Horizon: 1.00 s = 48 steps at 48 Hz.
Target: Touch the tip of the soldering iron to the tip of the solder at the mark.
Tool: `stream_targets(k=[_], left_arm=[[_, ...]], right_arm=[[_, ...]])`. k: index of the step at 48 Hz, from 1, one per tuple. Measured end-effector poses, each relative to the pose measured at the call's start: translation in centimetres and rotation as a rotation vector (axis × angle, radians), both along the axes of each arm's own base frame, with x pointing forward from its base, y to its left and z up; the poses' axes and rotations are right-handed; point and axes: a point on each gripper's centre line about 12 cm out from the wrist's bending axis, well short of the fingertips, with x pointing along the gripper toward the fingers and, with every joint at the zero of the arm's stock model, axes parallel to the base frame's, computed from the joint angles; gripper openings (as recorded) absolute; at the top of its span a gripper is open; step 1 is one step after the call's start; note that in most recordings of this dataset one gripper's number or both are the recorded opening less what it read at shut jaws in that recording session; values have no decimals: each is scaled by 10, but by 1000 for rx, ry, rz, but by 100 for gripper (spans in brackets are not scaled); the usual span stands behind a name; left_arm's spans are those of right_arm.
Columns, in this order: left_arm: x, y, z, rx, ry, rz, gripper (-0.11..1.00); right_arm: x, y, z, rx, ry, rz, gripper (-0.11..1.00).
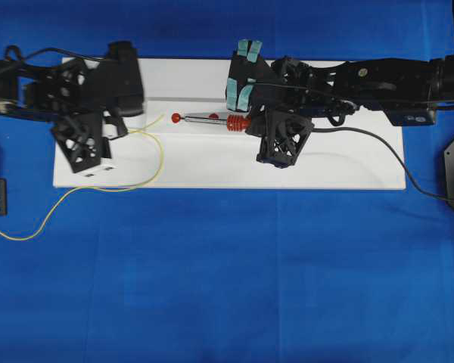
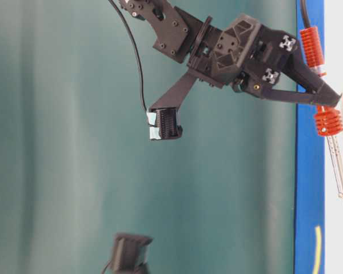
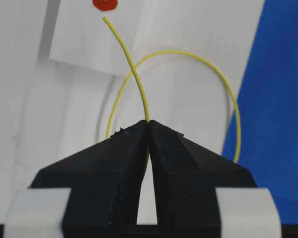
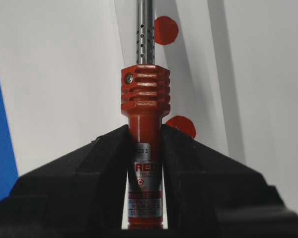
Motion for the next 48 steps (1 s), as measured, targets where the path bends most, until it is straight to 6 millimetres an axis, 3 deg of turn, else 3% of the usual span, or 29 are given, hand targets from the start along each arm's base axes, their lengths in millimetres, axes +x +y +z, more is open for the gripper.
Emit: stream_targets(k=[12,30,38,48], left_arm=[[-21,-3,14,-3,-42,11,2],[-25,-4,13,-11,-45,22,2],[-25,-4,13,-11,-45,22,2],[-26,-4,13,-11,-43,22,2]], right_arm=[[0,0,1,-1,-3,0,6],[0,0,4,-8,-9,4,6],[-17,2,18,-23,-35,10,6],[-52,5,29,-29,-55,-1,6]])
